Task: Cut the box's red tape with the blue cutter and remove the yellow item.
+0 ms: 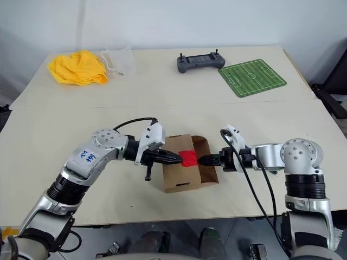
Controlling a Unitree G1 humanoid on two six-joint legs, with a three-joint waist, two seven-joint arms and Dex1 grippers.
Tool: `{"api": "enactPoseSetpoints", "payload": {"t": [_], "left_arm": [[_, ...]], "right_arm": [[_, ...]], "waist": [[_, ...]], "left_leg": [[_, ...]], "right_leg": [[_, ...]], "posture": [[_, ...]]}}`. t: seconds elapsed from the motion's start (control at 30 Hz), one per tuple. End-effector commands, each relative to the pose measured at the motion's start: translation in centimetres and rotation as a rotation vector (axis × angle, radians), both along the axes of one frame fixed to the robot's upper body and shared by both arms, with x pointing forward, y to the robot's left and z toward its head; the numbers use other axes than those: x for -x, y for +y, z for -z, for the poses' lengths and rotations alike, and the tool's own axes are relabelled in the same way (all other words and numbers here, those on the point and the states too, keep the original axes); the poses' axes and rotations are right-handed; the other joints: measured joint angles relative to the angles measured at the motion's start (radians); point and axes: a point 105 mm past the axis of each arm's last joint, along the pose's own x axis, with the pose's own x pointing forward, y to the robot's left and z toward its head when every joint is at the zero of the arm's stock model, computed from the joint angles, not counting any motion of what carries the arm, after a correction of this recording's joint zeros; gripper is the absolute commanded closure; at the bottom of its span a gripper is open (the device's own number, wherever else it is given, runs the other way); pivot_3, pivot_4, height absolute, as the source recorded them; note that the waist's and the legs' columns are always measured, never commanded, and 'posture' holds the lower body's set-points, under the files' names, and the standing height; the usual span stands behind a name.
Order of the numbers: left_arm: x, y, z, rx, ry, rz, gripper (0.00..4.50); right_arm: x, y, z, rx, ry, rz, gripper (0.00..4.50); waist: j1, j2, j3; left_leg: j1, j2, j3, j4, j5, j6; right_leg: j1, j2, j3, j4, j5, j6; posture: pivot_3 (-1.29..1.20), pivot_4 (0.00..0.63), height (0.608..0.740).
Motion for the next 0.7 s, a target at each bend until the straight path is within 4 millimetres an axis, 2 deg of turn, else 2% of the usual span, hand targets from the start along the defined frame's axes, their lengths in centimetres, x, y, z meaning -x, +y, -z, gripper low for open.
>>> {"api": "enactPoseSetpoints", "payload": {"t": [0.03,0.17,0.33,0.47,0.57,0.7], "left_arm": [[0.3,-0.1,1.0,-0.045,0.018,0.0,4.5],[0.3,0.0,1.1,-0.042,0.02,-0.006,4.5],[0.2,0.1,1.2,-0.038,0.023,-0.021,4.5],[0.3,0.2,1.4,-0.041,0.031,-0.026,4.5],[0.4,0.2,1.6,-0.042,0.036,-0.027,4.5],[0.3,0.2,1.8,-0.044,0.042,-0.039,4.5]], "right_arm": [[0.9,0.8,0.8,-0.001,0.037,-0.052,3.08],[0.7,0.3,0.0,-0.028,0.022,-0.042,4.47],[0.8,-1.0,-1.3,-0.076,0.01,-0.026,4.49],[0.8,-2.0,-1.6,-0.112,0.031,0.006,4.49],[1.0,-2.3,-1.5,-0.139,0.053,0.016,4.49],[0.7,-2.1,-2.9,-0.247,0.038,0.02,4.49]], "waist": [[0.0,0.0,0.0],[0.001,0.0,0.0],[0.005,0.0,0.0],[0.011,0.0,0.0],[0.014,0.0,0.0],[0.02,0.0,0.0]], "left_leg": [[0.0,0.0,0.0,0.0,0.0,0.0],[0.0,0.0,0.0,-0.001,0.0,0.0],[-0.001,0.0,0.0,-0.001,0.0,0.0],[-0.002,-0.001,-0.001,-0.001,0.0,0.0],[-0.002,-0.002,-0.001,-0.001,0.0,0.0],[-0.002,-0.001,-0.001,-0.001,0.0,0.0]], "right_leg": [[0.0,0.0,0.0,0.0,0.0,0.0],[-0.001,0.0,0.0,0.0,0.0,0.0],[-0.001,-0.001,0.0,0.0,0.0,0.0],[-0.001,-0.001,-0.001,-0.001,0.0,0.0],[-0.001,-0.002,-0.001,-0.001,0.0,0.0],[-0.001,-0.001,-0.001,-0.001,0.0,0.0]], "posture": [[0.0,0.15,0.74],[0.0,0.15,0.74],[0.0,0.15,0.74],[0.0,0.15,0.74],[0.0,0.15,0.74],[0.0,0.15,0.74]]}}
